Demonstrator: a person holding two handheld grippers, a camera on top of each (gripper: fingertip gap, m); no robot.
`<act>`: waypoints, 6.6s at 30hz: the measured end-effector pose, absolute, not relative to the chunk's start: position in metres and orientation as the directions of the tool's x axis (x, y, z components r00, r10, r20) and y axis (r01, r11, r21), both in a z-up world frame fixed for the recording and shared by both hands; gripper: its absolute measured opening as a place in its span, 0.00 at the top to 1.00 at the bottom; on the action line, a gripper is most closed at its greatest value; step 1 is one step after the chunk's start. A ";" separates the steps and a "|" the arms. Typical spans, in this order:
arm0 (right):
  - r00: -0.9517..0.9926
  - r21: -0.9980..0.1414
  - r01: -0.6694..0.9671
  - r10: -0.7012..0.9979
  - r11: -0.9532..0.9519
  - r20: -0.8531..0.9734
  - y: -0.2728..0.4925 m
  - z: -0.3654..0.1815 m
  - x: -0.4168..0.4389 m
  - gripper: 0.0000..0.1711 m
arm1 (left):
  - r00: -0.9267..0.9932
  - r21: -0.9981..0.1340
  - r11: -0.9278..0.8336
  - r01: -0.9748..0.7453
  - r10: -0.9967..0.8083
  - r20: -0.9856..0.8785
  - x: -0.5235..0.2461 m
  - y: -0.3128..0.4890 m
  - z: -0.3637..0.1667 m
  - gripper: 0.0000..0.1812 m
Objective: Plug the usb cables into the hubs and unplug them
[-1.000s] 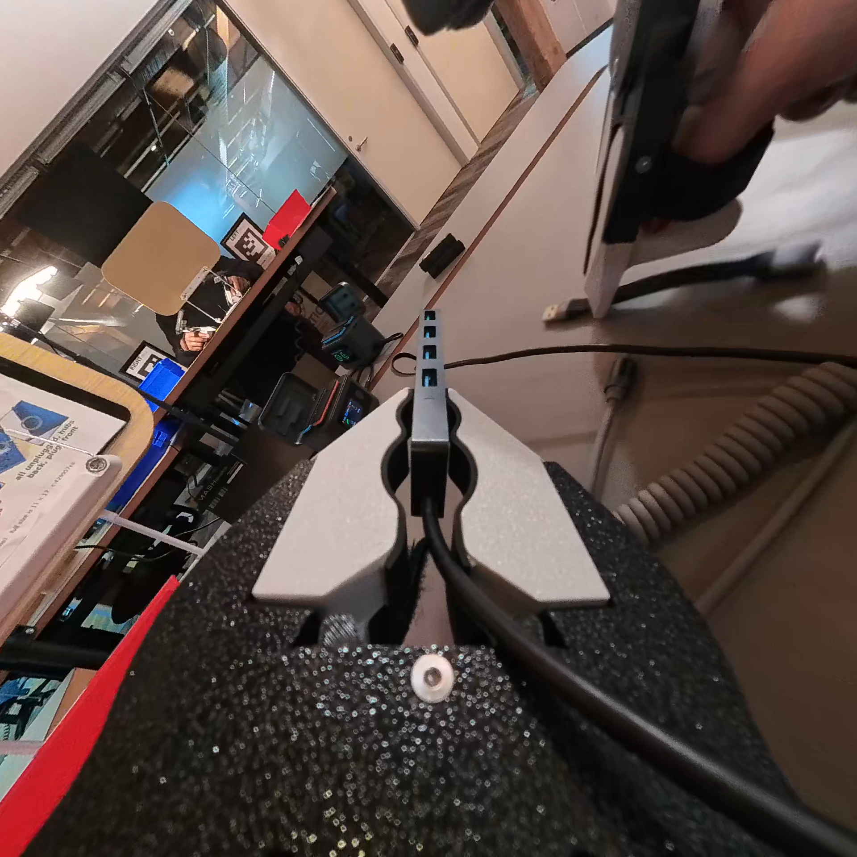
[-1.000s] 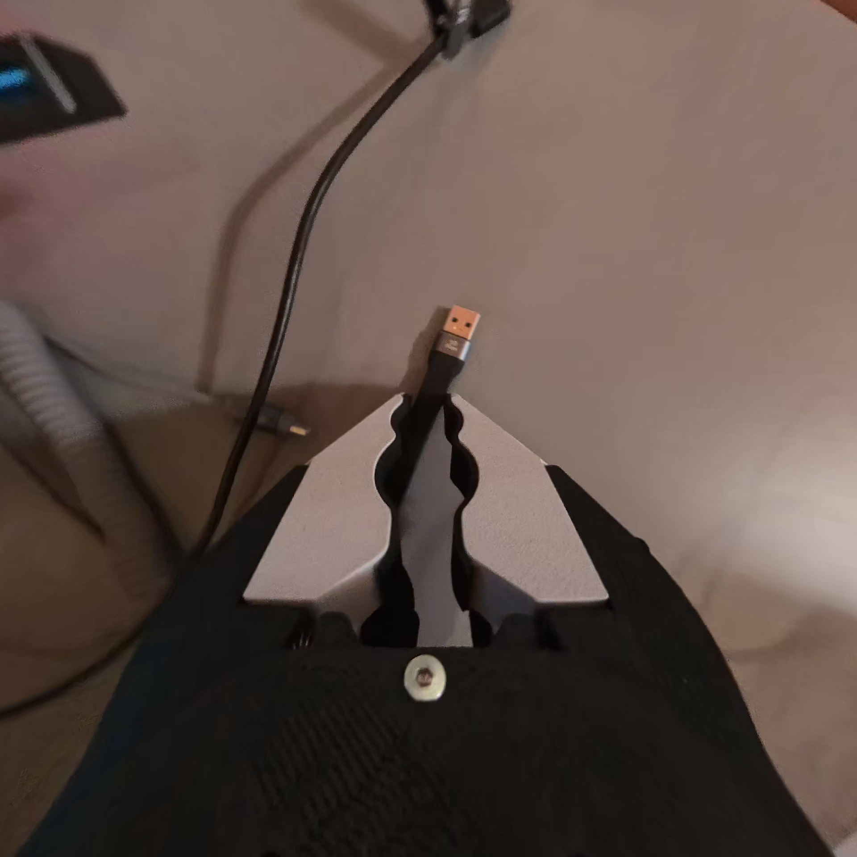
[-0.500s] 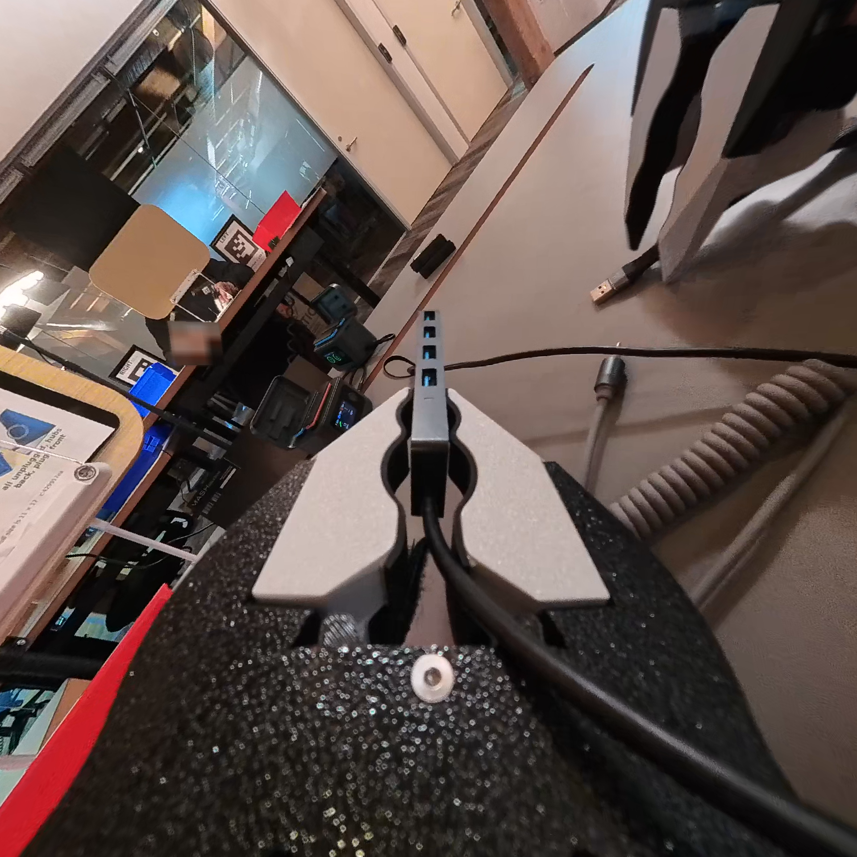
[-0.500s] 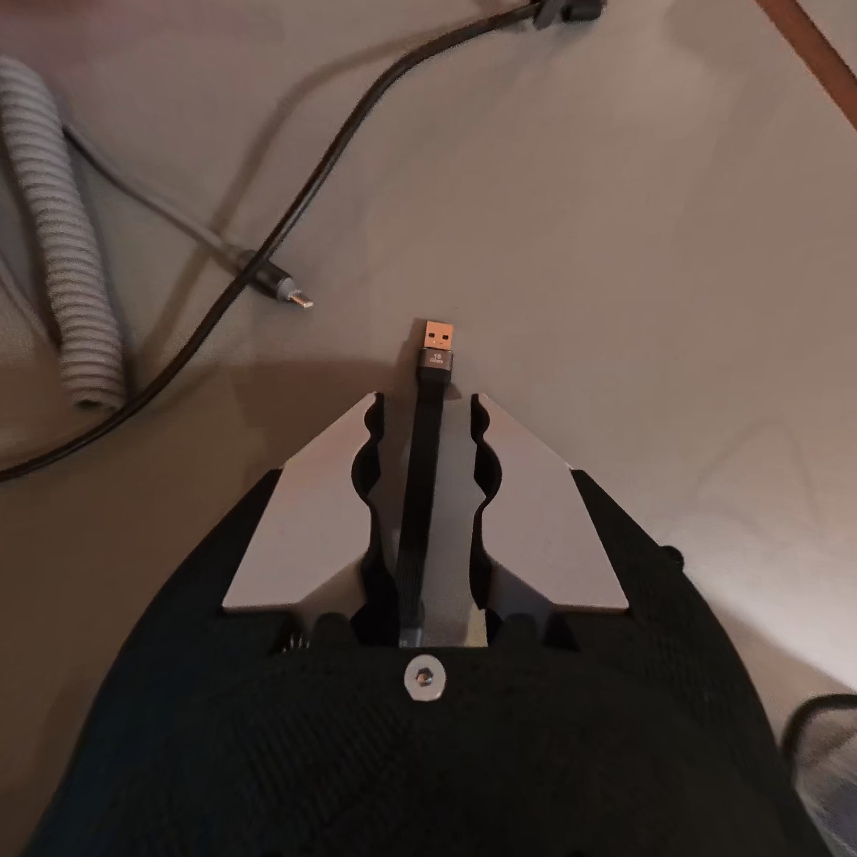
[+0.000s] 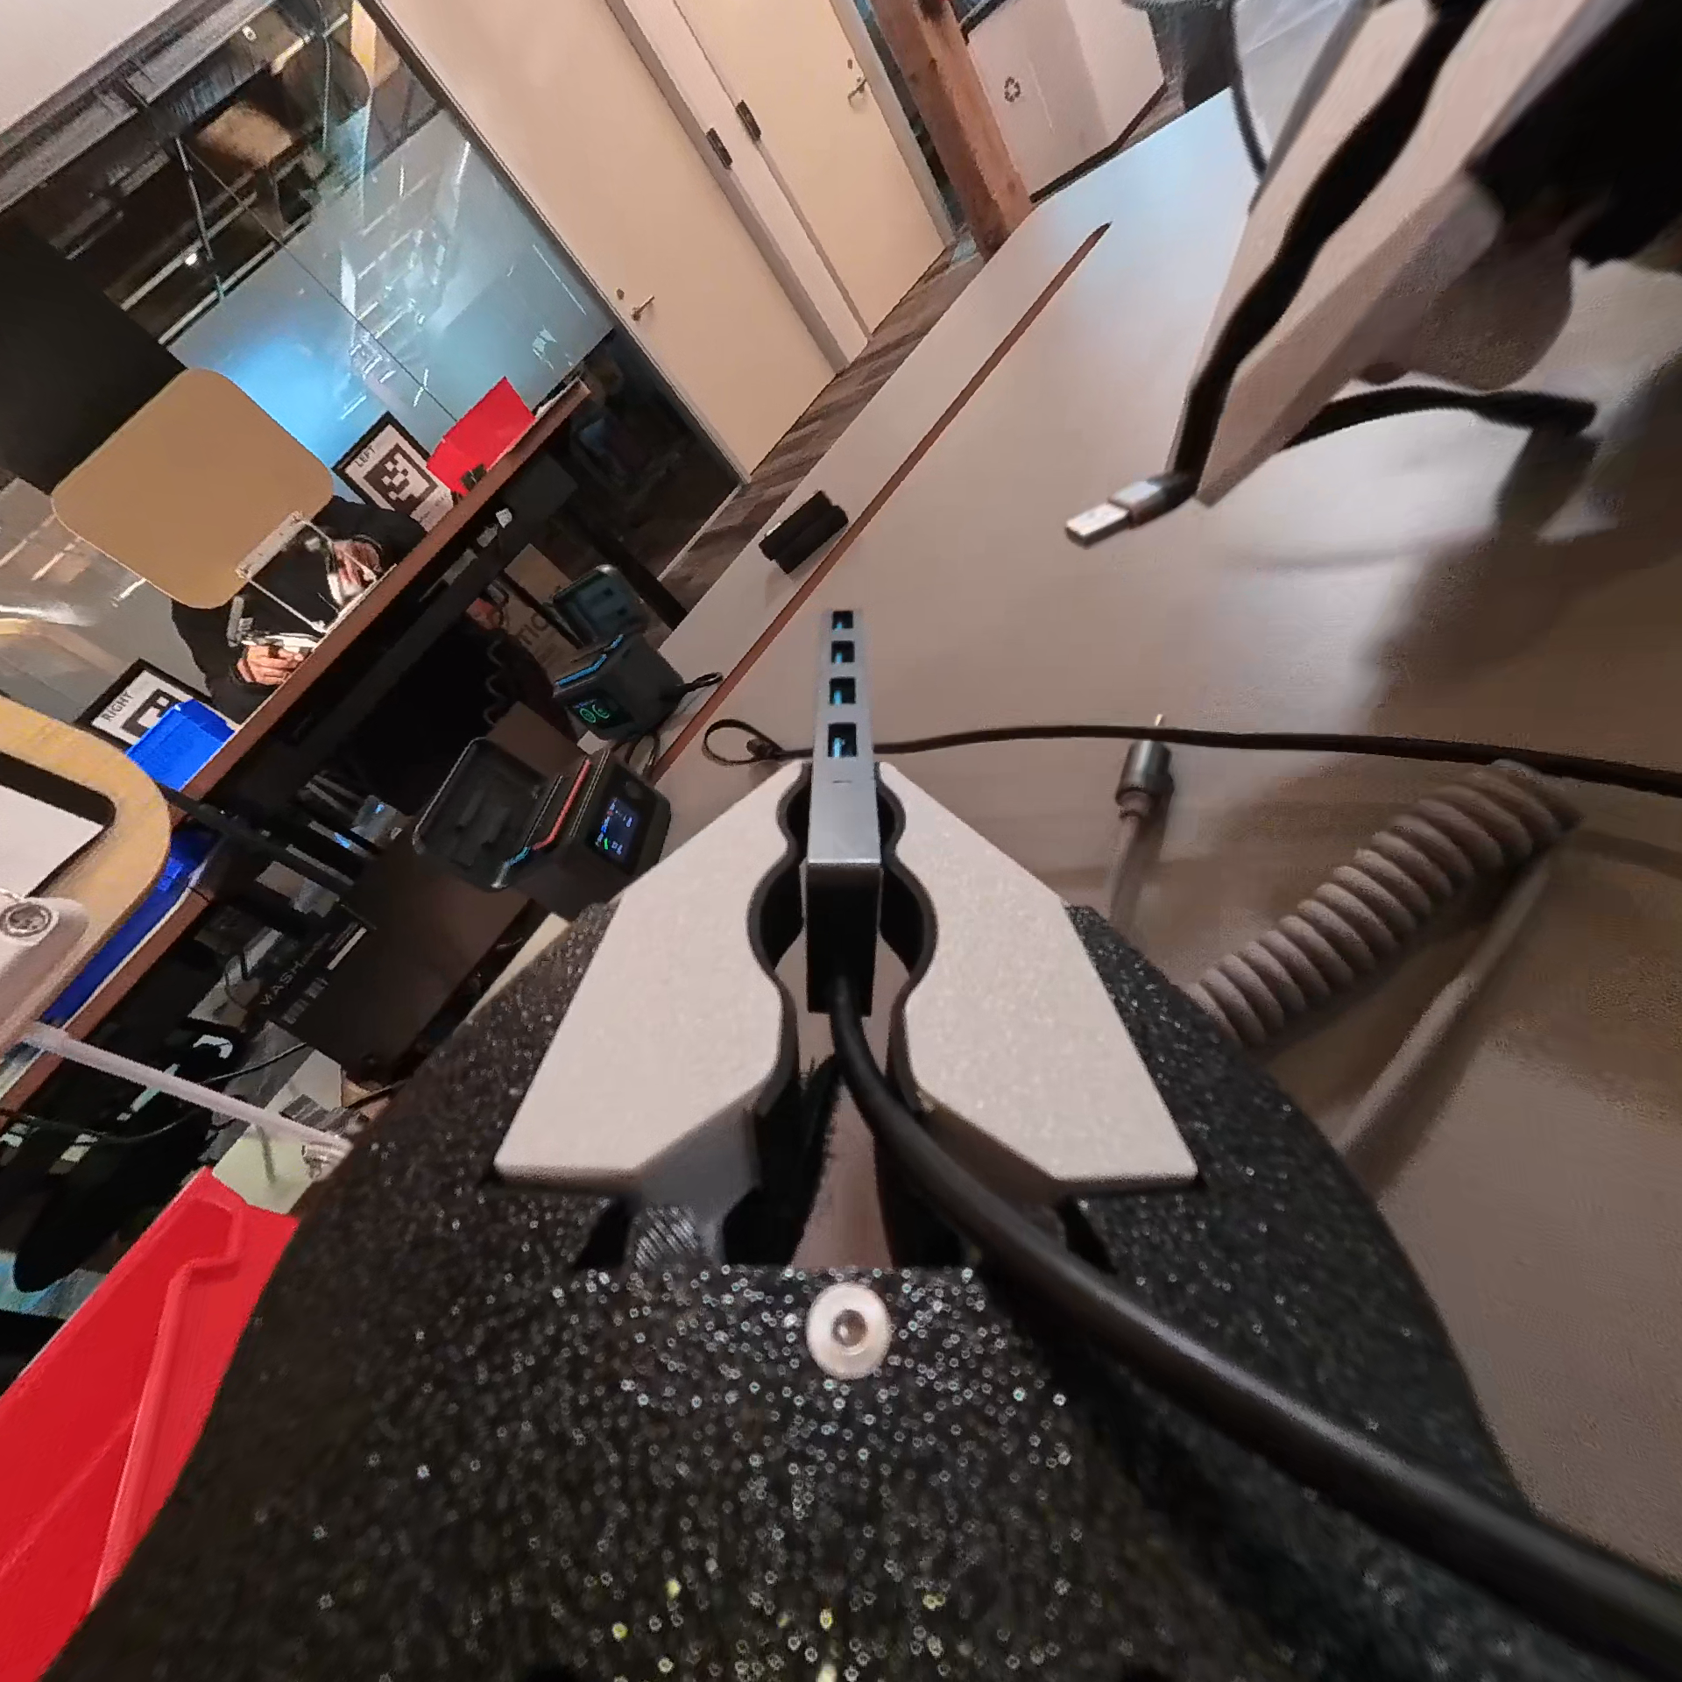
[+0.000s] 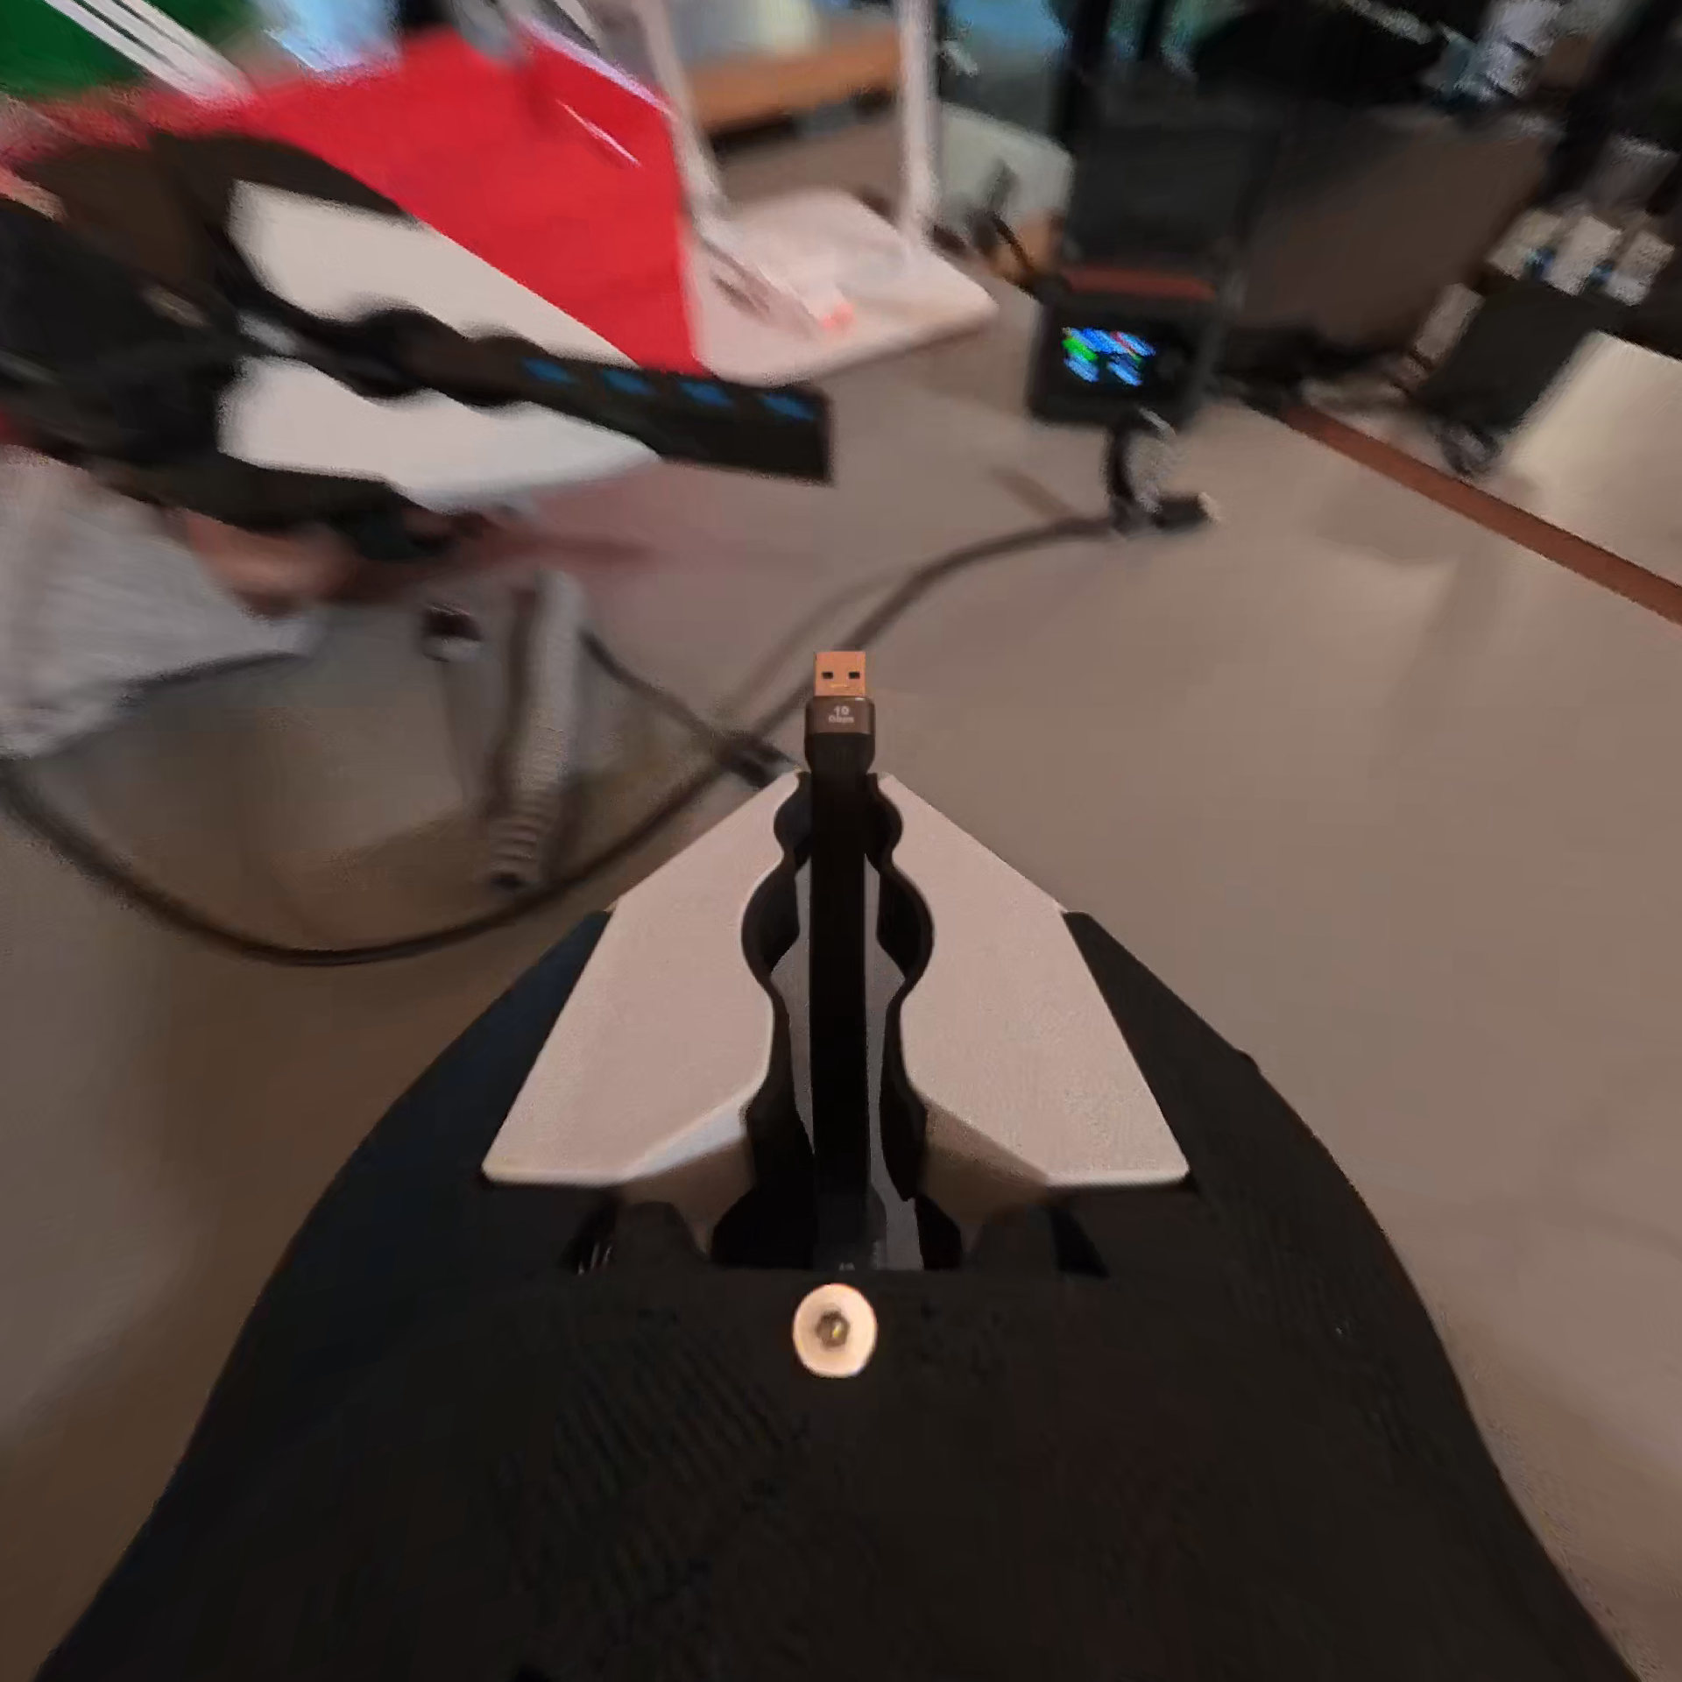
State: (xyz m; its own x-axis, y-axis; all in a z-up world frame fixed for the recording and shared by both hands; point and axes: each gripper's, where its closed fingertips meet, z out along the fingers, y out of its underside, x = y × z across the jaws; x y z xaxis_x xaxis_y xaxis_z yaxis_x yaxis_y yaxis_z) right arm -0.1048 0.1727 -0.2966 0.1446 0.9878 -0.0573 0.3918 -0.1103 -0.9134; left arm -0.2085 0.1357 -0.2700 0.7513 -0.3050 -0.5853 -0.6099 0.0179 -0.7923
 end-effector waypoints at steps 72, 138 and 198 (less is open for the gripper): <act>0.187 -0.920 0.388 0.982 -0.058 0.017 0.128 -0.262 -0.142 0.82 | 0.614 -0.588 -0.209 -0.782 -0.094 -0.783 -0.249 0.154 -0.276 0.95; 0.370 -0.785 0.251 0.693 0.566 0.618 0.125 -0.075 -0.066 0.97 | 0.668 -0.677 0.067 -0.733 -0.121 -0.734 -0.221 0.143 -0.252 0.95; 0.345 -0.413 0.821 0.919 -0.394 -0.190 0.177 -0.333 -0.064 0.80 | 0.399 -0.412 0.105 -0.905 -0.125 -0.908 -0.200 0.134 -0.265 0.95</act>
